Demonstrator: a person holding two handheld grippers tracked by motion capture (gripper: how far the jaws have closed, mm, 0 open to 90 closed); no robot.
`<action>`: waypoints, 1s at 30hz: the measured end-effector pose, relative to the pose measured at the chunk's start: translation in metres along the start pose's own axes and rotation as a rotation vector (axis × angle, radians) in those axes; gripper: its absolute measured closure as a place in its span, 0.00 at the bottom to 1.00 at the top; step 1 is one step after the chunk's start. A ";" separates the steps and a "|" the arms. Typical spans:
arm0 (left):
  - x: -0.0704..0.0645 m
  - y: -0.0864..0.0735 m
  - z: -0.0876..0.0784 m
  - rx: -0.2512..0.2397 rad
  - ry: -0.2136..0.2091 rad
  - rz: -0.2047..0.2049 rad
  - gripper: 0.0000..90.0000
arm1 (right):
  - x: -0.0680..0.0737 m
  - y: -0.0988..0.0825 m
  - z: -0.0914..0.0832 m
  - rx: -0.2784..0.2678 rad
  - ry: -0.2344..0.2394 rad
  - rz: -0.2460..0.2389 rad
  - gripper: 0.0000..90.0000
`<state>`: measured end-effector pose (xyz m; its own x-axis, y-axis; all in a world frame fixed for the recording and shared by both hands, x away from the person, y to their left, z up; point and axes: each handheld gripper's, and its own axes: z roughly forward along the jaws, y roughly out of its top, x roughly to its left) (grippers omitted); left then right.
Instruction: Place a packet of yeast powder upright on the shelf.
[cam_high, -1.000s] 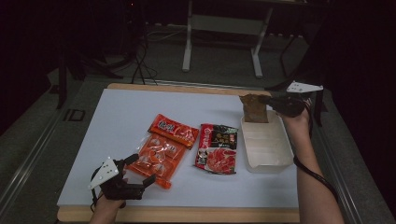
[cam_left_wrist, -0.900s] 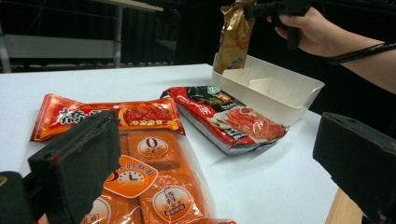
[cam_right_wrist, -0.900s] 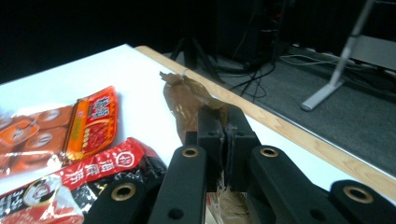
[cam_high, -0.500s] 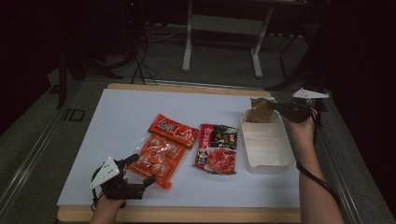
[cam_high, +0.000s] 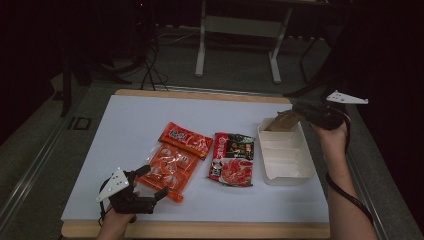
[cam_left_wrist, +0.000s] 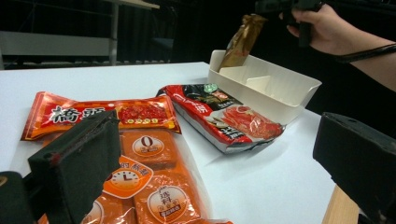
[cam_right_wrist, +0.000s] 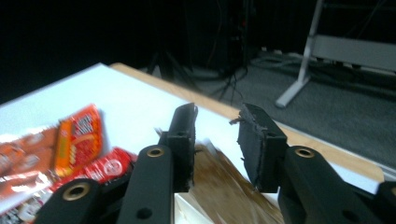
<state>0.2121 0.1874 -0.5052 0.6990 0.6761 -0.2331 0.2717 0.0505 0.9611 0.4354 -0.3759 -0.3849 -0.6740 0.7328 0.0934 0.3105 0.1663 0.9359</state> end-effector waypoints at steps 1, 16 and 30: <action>-0.001 0.001 0.000 0.005 0.001 0.005 0.02 | 0.005 0.005 -0.005 -0.010 0.003 -0.009 0.73; -0.015 0.012 0.007 0.074 -0.019 0.070 0.06 | 0.065 0.020 -0.032 -0.035 -0.039 -0.003 0.28; -0.020 0.023 0.022 0.150 -0.017 -0.008 0.05 | 0.132 -0.010 -0.065 -0.101 0.032 -0.038 0.15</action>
<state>0.2185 0.1593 -0.4818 0.7072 0.6635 -0.2441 0.3718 -0.0553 0.9267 0.3002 -0.3239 -0.3601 -0.7059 0.7052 0.0663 0.2162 0.1254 0.9683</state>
